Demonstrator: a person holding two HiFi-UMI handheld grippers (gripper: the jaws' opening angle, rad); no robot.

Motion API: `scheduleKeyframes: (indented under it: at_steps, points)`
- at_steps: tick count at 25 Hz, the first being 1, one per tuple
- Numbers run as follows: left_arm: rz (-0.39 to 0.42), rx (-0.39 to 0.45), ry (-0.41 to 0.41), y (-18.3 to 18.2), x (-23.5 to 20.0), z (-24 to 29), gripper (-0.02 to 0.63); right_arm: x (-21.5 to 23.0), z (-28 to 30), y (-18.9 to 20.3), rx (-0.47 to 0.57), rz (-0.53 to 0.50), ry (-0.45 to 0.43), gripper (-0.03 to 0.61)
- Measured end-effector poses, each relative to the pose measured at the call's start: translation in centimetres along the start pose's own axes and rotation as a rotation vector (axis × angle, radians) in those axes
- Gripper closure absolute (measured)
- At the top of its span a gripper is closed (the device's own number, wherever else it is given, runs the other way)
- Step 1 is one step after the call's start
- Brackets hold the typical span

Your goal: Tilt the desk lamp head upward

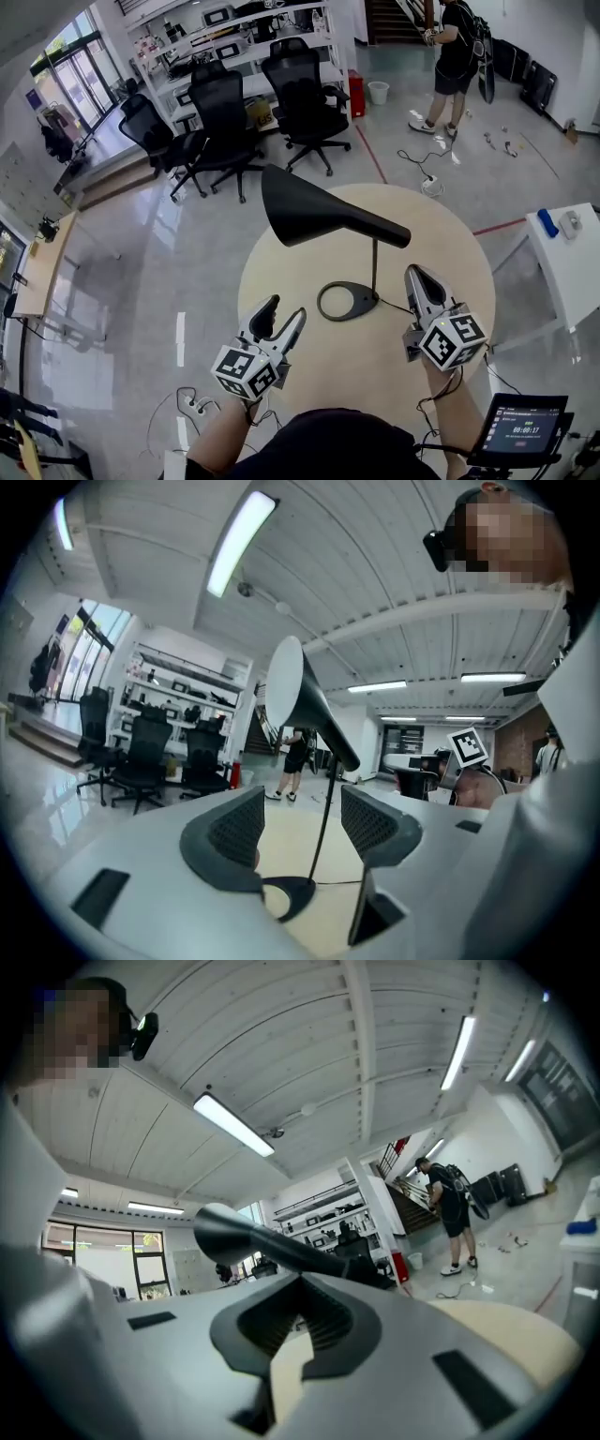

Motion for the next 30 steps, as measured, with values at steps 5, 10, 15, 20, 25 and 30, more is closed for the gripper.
scheduleKeyframes:
  at_steps: [5,10,15,20,25,30]
  points:
    - [-0.079,-0.097,0.027,5.0,2.0,-0.2,0.348,-2.1,-1.8,4.8,-0.104,-0.005,-0.041,0.574]
    - [-0.13,-0.129,0.069,6.7,3.3,-0.1,0.348,-4.1,-3.0,7.6,-0.158,-0.001,-0.058,0.574]
    - [-0.143,-0.136,0.076,6.9,2.7,-0.4,0.348,-4.0,-4.2,8.9,-0.178,-0.012,0.011,0.574]
    - [-0.165,-0.154,0.071,7.4,1.9,-0.5,0.348,-5.3,-4.5,10.2,-0.232,-0.066,0.012,0.574]
    - [-0.172,-0.17,0.084,8.1,2.4,0.2,0.348,-6.1,-4.8,11.5,-0.246,-0.056,-0.006,0.574]
    - [-0.18,-0.183,0.1,8.3,2.8,0.4,0.348,-6.6,-4.7,11.3,-0.246,-0.067,0.01,0.574]
Point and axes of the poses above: the fingertips, and each gripper's own axes: z forward along the fingers, x to its right, y out of its underside, the point moved 4 cm from there along -z, backward along the fingers, and after that the axes turned 1 degree about y, right-handed, at the moved point
